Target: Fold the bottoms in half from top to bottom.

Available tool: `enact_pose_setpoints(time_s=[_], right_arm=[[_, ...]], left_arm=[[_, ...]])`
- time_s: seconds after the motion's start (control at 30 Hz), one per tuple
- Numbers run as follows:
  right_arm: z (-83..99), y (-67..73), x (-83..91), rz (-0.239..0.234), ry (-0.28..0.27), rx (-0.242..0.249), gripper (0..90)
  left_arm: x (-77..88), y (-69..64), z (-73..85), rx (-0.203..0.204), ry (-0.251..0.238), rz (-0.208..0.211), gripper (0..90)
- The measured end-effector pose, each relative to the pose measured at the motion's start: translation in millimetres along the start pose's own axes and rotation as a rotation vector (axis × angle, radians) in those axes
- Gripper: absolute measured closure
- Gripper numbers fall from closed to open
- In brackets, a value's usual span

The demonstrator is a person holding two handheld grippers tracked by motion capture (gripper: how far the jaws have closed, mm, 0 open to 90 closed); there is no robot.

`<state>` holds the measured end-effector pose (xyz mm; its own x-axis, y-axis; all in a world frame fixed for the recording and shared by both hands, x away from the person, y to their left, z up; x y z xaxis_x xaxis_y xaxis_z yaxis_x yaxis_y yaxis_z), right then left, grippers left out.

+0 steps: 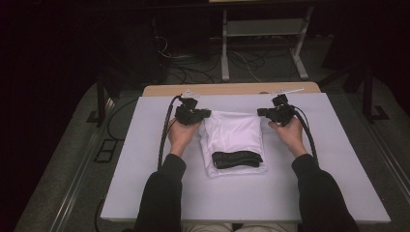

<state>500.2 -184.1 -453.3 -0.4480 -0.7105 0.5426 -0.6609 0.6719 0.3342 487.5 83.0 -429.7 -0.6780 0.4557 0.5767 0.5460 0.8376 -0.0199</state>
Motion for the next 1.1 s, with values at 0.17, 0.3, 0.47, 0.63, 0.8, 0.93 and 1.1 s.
enact_pose_setpoints(time_s=[0.17,0.3,0.47,0.63,0.8,0.93,1.1], right_arm=[[-3.9,-4.4,-3.3,0.011,-0.016,-0.01,87.5],[-5.2,-6.1,-6.6,0.017,-0.016,-0.008,87.5],[-3.4,-9.4,-11.2,0.025,-0.011,-0.016,87.5],[-3.9,-13.1,-14.2,0.019,-0.018,-0.026,87.4],[-2.1,-14.0,-17.4,-0.009,-0.038,-0.05,81.0],[-0.8,-12.0,-16.5,-0.022,-0.056,-0.045,62.3],[0.4,-10.3,-14.5,-0.056,-0.066,-0.056,39.3]], left_arm=[[-5.1,3.7,-0.5,0.011,-0.01,-0.009,84.1],[-9.6,6.6,0.4,0.013,-0.003,-0.019,84.1],[-17.4,9.7,1.2,0.02,0.0,-0.022,84.0],[-25.0,15.5,4.7,0.035,0.003,-0.018,83.6],[-27.5,20.5,10.0,0.033,-0.011,-0.101,60.3],[-21.6,24.7,11.4,0.093,-0.047,-0.072,38.3],[-14.4,27.2,12.3,0.133,-0.054,-0.045,23.7]])
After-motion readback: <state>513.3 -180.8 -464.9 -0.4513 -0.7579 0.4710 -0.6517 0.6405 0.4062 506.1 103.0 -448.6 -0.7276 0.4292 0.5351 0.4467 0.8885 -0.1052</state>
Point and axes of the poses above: each handheld gripper's, and its own axes: x roughly backward along the jaws, z roughly out of its underside, y roughly to its left, the point moved 6 cm from there along -x, roughly forward along the jaws, and after that the axes turned 13 degrees about -z, right-handed, at the moved point
